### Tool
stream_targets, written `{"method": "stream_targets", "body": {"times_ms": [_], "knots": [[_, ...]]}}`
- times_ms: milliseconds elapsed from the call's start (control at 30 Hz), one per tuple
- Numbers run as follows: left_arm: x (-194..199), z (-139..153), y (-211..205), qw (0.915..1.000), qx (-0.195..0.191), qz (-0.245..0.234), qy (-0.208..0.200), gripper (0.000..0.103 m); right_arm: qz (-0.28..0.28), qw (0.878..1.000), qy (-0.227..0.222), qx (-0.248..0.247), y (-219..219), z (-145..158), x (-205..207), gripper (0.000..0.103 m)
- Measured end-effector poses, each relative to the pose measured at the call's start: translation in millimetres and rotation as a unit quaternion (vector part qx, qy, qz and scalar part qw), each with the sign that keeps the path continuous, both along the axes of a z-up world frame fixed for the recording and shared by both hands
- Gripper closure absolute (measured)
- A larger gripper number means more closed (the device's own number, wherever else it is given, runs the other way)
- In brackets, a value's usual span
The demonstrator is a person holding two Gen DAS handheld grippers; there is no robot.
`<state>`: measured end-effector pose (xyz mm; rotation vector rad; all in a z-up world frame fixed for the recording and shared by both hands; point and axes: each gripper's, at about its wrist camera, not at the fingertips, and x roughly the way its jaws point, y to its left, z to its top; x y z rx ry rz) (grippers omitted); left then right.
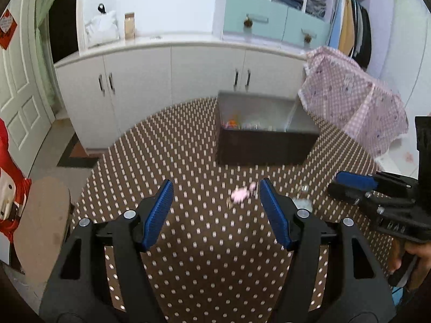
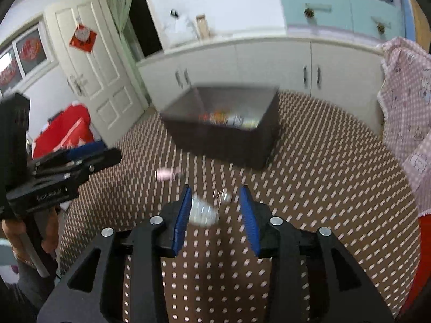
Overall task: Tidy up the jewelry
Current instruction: 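Grasp the jade pendant with the right gripper while the left grasps a white charm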
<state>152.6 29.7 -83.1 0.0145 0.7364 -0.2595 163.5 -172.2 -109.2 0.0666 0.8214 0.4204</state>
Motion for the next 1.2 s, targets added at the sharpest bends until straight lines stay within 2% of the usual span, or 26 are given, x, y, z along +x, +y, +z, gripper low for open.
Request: {"method": "stream_targets", "body": {"times_ms": [167,267,433,533,567,633,900,1067,1100,1167,1200], "knots": [[-6.3,-18.3,-0.2,0.9998,0.013,-0.002,0.017,0.037,0.019,0.999,0.012,-0.039,24.8,-14.0,-1.0,0.061],[-7.1,-22.3,2.6,0.9997,0.014,0.000,0.021,0.037,0.023,0.997,0.012,-0.070,37.8,-18.9,1.9,0.058],[-6.9,-25.5,5.4,0.9995,0.014,0.000,0.029,0.037,0.022,0.996,0.012,-0.091,48.7,-25.1,10.4,0.054],[-4.3,-27.6,7.1,0.9993,0.014,0.000,0.033,0.037,0.023,0.993,0.003,-0.118,55.1,-27.7,13.2,0.054],[-3.4,-28.3,7.0,0.9993,0.014,-0.001,0.035,0.037,0.025,0.992,0.000,-0.123,56.3,-27.3,12.8,0.061],[-0.6,-29.5,5.7,0.9992,0.016,-0.005,0.037,0.037,0.029,0.991,-0.005,-0.129,57.3,-28.2,12.0,0.064],[17.3,-39.2,-6.2,0.9982,0.021,-0.027,0.049,0.037,-0.005,0.994,-0.008,-0.107,21.5,-24.2,4.2,0.066],[29.5,-40.3,-16.1,0.9974,0.026,-0.045,0.050,0.037,-0.020,0.997,0.000,-0.075,2.3,-24.1,1.9,0.066],[33.1,-41.0,-18.7,0.9971,0.030,-0.047,0.051,0.040,-0.019,0.997,-0.001,-0.070,-0.2,-23.6,1.6,0.066],[38.2,-43.3,-22.9,0.9961,0.035,-0.055,0.059,0.063,-0.020,0.998,0.000,-0.065,0.6,-23.2,0.2,0.066],[41.3,-45.9,-26.9,0.9951,0.043,-0.061,0.065,0.067,-0.019,0.998,0.001,-0.060,-0.2,-23.0,0.2,0.066]]}}
